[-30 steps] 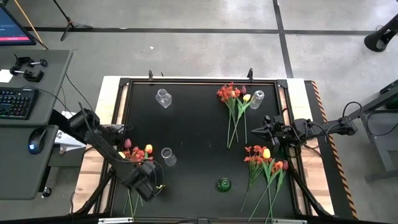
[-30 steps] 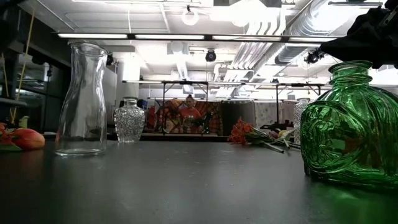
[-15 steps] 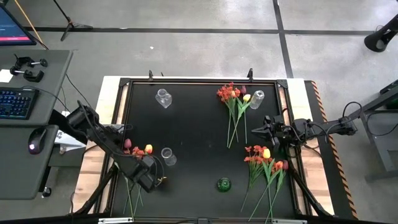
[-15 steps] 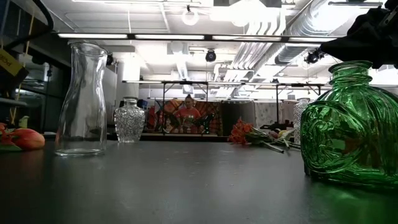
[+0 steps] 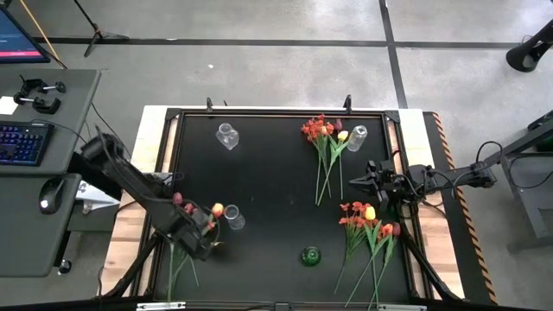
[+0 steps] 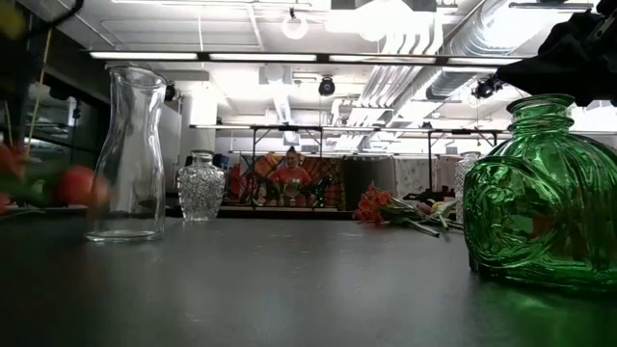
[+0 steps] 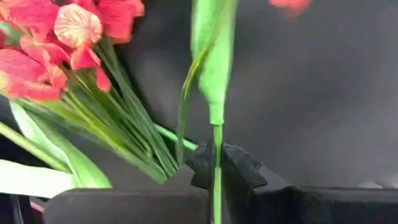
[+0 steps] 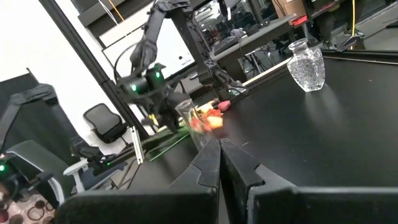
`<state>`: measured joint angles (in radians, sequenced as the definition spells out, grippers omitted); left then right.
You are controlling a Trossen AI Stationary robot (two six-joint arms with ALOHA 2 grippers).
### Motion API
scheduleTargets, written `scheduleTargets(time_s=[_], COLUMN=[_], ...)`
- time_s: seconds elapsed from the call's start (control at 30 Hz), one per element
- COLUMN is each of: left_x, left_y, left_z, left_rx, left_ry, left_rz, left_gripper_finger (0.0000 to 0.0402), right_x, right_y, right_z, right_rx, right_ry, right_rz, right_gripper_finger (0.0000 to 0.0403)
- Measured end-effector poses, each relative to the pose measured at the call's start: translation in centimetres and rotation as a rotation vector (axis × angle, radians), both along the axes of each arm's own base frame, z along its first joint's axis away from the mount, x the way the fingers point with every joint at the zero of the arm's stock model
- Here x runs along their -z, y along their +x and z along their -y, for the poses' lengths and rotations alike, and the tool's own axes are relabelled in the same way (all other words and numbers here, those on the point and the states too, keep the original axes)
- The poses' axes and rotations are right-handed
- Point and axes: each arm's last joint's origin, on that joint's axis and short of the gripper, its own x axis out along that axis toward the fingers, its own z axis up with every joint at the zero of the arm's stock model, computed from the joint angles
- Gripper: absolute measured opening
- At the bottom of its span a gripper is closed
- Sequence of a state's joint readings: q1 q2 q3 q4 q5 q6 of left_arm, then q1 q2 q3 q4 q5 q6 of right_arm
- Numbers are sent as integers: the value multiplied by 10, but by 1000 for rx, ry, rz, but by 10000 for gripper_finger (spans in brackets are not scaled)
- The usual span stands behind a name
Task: Sort flowers into vase by color
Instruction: Put the bottom left orange flower into the top left transparent vase
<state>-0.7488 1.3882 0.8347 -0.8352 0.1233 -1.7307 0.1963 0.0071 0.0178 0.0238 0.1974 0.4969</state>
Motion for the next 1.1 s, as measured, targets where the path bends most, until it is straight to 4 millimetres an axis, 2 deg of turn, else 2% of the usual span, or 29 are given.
scheduleTargets(time_s=[0.2,0.43,0.8,1.1], left_x=[-48,-81,-100,-116], left_y=[-19,-42,-55,-47], left_z=[-23,-50,-72,-84], left_rx=[43,-9,-12,-83], left_ry=[-62,-48,103,366], left_rz=[259,497,755,1009], left_gripper_finger=[4,1,0,0], right_x=[0,0,0,0], right_y=[0,0,0,0], right_z=[0,0,0,0], right_rx=[0,0,0,0], right_ry=[0,0,0,0], right_rz=[0,0,0,0], right_gripper_finger=[0,0,0,0])
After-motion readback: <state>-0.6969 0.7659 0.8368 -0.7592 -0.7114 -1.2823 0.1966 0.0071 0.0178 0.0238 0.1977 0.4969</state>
